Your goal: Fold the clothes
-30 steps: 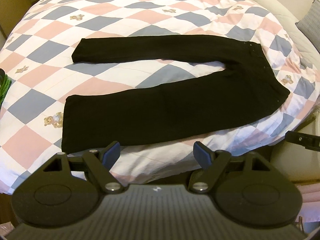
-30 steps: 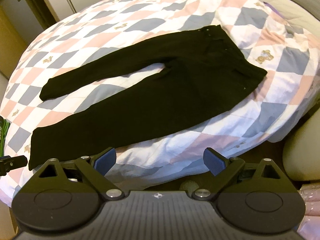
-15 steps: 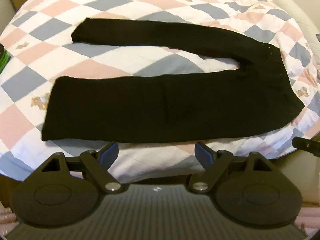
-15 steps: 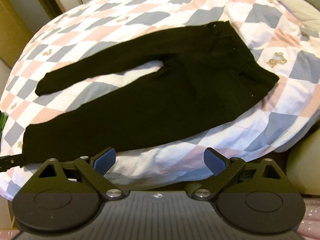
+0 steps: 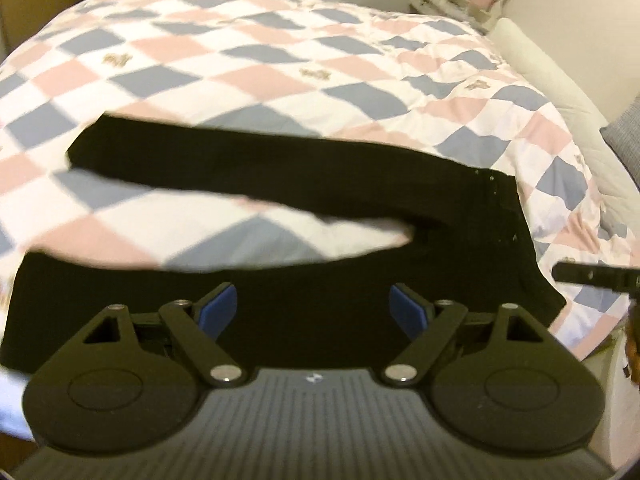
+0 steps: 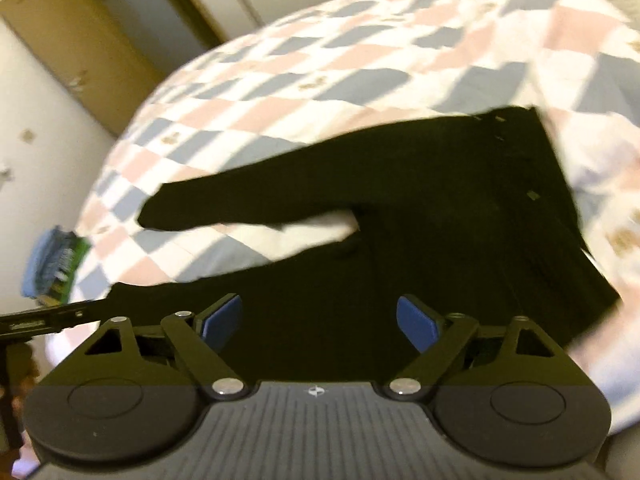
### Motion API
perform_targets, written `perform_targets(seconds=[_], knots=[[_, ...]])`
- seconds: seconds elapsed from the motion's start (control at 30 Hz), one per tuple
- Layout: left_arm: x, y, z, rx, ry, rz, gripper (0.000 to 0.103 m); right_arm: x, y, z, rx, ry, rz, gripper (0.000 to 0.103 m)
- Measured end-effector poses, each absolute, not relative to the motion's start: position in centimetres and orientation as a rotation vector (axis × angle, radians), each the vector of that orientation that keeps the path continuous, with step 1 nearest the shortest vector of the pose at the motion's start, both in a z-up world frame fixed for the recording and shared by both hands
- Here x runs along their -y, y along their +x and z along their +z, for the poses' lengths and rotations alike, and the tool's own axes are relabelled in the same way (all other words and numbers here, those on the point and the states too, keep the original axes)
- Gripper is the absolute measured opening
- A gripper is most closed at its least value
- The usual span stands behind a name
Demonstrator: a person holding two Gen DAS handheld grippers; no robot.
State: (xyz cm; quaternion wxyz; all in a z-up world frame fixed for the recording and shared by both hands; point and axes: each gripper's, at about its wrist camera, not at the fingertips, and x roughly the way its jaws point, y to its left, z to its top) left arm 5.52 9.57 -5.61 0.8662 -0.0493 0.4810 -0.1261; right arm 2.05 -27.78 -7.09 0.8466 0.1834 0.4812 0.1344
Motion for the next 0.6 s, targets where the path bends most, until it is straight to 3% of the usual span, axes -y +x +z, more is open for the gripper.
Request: perform_targets(seconds=[0.2, 0.3, 0.37, 0.53, 0.6], knots=[[-10.8, 14.6, -8.2, -1.022, -0.076, -0.377, 0.079, 30.3, 9.9, -10.0, -1.034, 0.321, 0.397, 0.086], [-11.4, 20.1, -10.0, -1.031, -0.062, -0.465, 0.073, 31.3, 14.7, -11.7, -1.095, 0.317, 0.456, 0.086], [-11.5, 23.6, -11.2, -1.041, -0.048, -0.527, 0.068, 31.7, 17.7, -12.6, -1.115, 0.311, 0.509, 0.083], [-11.5, 31.1, -14.1, -1.056, 0.005, -0.686, 0.066, 31.6, 24.9, -15.0, -1.170, 0.288, 0.627, 0.069], [-11.6, 33.7, -15.2, -1.065, 0.020, -0.729, 0.065, 31.3, 27.6, -15.7, -1.180, 0.274, 0.662, 0.068]])
